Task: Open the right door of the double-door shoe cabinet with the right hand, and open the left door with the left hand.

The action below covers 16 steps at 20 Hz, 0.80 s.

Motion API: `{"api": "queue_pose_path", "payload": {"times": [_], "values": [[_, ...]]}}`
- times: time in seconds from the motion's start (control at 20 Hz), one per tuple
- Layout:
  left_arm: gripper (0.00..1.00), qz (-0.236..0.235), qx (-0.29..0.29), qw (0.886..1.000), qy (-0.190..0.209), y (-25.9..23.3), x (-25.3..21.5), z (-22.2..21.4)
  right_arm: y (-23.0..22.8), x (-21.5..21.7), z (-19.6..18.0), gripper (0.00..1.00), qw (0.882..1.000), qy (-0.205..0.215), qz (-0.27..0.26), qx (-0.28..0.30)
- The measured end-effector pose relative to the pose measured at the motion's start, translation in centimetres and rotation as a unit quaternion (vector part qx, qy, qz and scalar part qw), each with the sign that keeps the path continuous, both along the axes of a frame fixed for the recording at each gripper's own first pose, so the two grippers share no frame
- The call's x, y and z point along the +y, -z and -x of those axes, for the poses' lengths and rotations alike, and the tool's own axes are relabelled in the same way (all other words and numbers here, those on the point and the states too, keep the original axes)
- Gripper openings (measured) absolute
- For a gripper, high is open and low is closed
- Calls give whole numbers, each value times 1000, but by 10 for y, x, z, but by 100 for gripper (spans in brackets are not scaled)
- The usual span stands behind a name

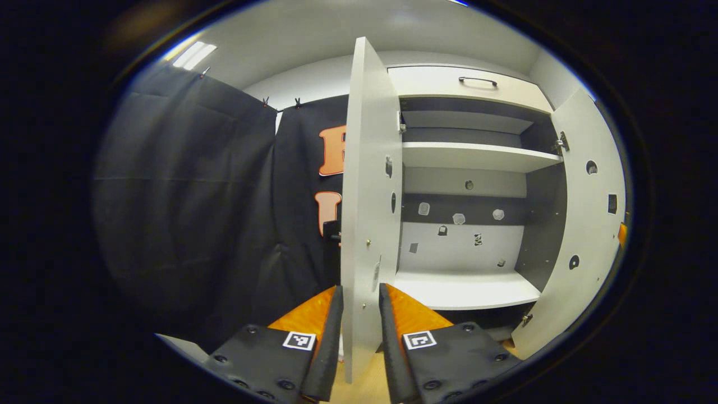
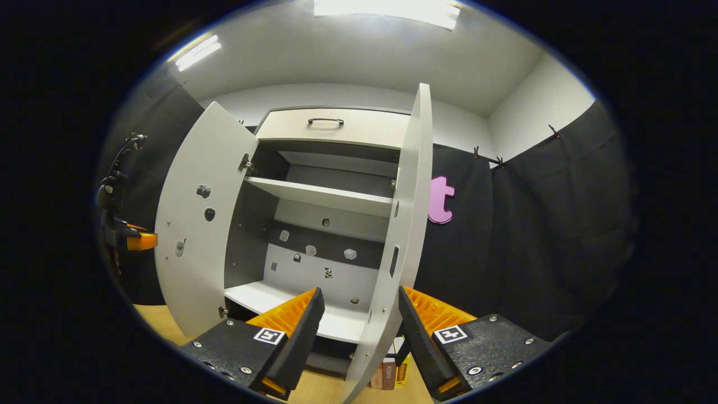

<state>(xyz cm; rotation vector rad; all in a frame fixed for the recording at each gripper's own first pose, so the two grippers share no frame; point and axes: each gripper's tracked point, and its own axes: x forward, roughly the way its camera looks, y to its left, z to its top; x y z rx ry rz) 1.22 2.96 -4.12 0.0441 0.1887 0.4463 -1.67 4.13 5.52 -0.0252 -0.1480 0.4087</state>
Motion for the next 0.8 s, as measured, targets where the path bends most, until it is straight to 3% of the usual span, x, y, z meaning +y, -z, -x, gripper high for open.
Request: {"api": "queue_pose_path", "payload": {"times": [0.1,0.2,0.25,0.3,0.55,0.8], "values": [[61,-2,-9,1000,14,-4,-7,-5,-2,9,8,81,1000,-12,-8,2],[70,-9,-15,999,29,-6,-11,-10,-2,15,15,82,1000,-23,-10,3],[82,-10,-19,999,36,-8,-13,-12,-3,20,18,82,1000,-29,-13,5],[82,-10,-23,999,44,-9,-18,-15,-3,23,20,82,999,-34,-15,6],[98,-19,-32,996,79,-12,-30,-26,-6,33,25,92,999,-46,-18,14],[96,-19,-47,994,102,-17,-39,-35,-11,29,27,94,999,-38,-26,10]]}}
